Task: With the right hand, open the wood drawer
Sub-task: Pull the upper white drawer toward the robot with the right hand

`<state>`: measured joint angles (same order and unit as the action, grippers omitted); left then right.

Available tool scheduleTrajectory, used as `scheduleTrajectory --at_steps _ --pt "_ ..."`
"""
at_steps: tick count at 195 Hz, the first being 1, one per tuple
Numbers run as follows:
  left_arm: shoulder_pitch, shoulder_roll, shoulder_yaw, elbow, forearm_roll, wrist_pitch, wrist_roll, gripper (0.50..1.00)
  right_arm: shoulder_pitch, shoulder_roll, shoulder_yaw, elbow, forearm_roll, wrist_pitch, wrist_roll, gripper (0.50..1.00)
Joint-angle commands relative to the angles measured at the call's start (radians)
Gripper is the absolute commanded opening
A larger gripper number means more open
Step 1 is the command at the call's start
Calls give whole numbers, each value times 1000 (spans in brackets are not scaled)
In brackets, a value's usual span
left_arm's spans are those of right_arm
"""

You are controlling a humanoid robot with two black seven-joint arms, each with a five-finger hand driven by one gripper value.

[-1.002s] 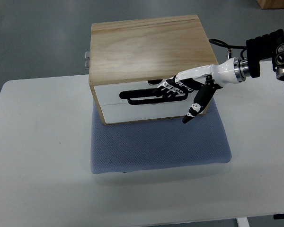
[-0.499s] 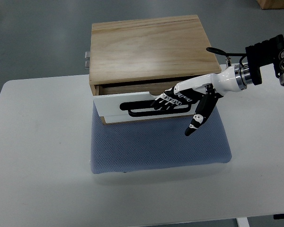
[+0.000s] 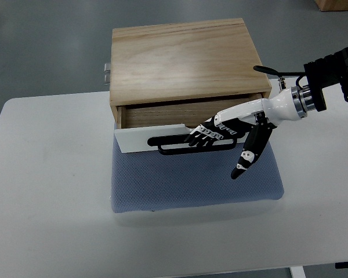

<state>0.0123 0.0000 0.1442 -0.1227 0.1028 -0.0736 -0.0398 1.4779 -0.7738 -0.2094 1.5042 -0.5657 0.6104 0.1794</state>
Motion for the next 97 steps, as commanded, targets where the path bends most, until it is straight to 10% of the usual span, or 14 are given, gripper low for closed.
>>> scheduleTrajectory --at_steps 1,97 --pt "0 0 0 0 0 0 0 1000 -1 -7 -7 19 0 0 0 944" --pt "0 0 0 0 0 -2 0 1000 61 -55 1 31 26 0 -3 944"
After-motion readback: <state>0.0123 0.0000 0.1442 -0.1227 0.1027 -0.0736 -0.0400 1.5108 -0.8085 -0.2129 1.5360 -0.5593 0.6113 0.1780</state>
